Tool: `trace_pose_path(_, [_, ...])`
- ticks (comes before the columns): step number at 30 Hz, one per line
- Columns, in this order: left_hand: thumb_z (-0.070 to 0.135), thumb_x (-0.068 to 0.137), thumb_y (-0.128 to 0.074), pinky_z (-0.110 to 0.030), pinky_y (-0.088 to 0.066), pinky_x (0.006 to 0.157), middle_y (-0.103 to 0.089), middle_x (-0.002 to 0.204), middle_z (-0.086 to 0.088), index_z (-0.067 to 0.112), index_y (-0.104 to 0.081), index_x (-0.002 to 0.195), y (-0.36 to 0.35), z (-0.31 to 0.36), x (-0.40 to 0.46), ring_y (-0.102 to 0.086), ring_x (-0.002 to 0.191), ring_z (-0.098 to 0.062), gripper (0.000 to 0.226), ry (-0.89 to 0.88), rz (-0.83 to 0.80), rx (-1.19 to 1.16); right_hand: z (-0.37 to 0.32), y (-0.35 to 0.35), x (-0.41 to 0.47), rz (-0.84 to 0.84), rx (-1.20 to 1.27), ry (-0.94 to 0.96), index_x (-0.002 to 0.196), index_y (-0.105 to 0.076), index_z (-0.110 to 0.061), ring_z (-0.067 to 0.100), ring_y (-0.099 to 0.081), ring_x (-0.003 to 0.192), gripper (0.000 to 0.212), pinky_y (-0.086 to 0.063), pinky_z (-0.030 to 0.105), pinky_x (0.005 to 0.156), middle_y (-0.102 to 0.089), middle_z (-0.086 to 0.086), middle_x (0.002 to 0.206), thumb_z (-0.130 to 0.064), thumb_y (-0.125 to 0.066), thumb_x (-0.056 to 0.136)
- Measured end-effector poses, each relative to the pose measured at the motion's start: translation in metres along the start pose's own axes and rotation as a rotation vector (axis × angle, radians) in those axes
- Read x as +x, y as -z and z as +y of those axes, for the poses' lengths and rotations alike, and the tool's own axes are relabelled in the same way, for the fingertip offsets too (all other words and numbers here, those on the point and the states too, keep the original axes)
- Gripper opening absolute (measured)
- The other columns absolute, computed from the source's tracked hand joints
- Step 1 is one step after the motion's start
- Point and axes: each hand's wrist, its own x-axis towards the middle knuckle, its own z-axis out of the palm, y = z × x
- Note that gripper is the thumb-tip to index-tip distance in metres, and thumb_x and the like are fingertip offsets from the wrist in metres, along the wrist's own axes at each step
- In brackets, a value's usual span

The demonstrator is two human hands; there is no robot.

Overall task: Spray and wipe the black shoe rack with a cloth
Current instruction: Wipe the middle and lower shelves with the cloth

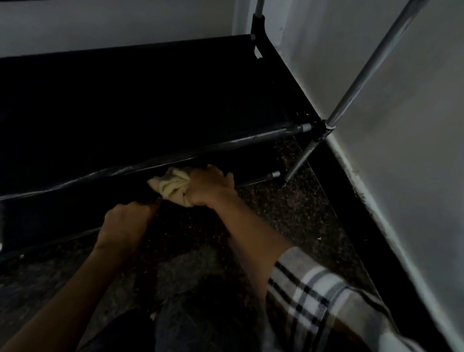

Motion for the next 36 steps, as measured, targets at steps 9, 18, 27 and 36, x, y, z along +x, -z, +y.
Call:
trace_pose_path(9, [0.035, 0.098, -0.039, -0.036, -0.050, 0.077, -0.064, 0.111, -0.009, 0.037, -0.030, 0.144, -0.002, -0.002, 0.006, -0.064, 0.097, -0.030, 0.047, -0.006, 0.017, -0.016, 0.084, 0.043, -0.006, 0.055, 0.011, -0.322, 0.146, -0.028, -0.022, 0.032, -0.023, 0.140, 0.058, -0.018, 0.051, 0.111, -0.030, 0.007, 0.151, -0.034, -0.049, 0.093])
trace_pose_path(18, [0.039, 0.094, -0.044, -0.037, -0.050, 0.078, -0.066, 0.104, -0.007, 0.029, -0.055, 0.122, 0.004, 0.001, 0.005, -0.064, 0.094, -0.029, 0.032, 0.007, -0.003, -0.042, -0.010, -0.013, -0.006, 0.045, 0.022, 0.081, 0.145, -0.025, -0.041, 0.030, -0.023, 0.139, 0.067, -0.020, 0.052, 0.106, -0.036, 0.001, 0.149, -0.049, -0.056, 0.087])
trace_pose_path(27, [0.039, 0.098, -0.034, -0.035, -0.050, 0.075, -0.063, 0.109, -0.009, 0.039, -0.030, 0.143, -0.006, 0.000, 0.016, -0.063, 0.094, -0.029, 0.045, -0.029, 0.001, 0.001, 0.101, 0.035, -0.010, 0.162, 0.004, -0.301, 0.144, -0.033, -0.021, 0.028, -0.025, 0.139, 0.056, -0.024, 0.049, 0.109, -0.035, 0.005, 0.147, -0.038, -0.048, 0.092])
trace_pose_path(36, [0.039, 0.095, -0.042, -0.034, -0.048, 0.076, -0.063, 0.108, -0.008, 0.024, -0.053, 0.124, 0.007, 0.009, 0.013, -0.063, 0.096, -0.028, 0.033, 0.006, -0.061, 0.018, 0.006, -0.017, 0.002, 0.066, 0.013, 0.131, 0.144, -0.030, -0.035, 0.033, -0.020, 0.138, 0.063, -0.018, 0.054, 0.105, -0.040, 0.004, 0.144, -0.046, -0.055, 0.087])
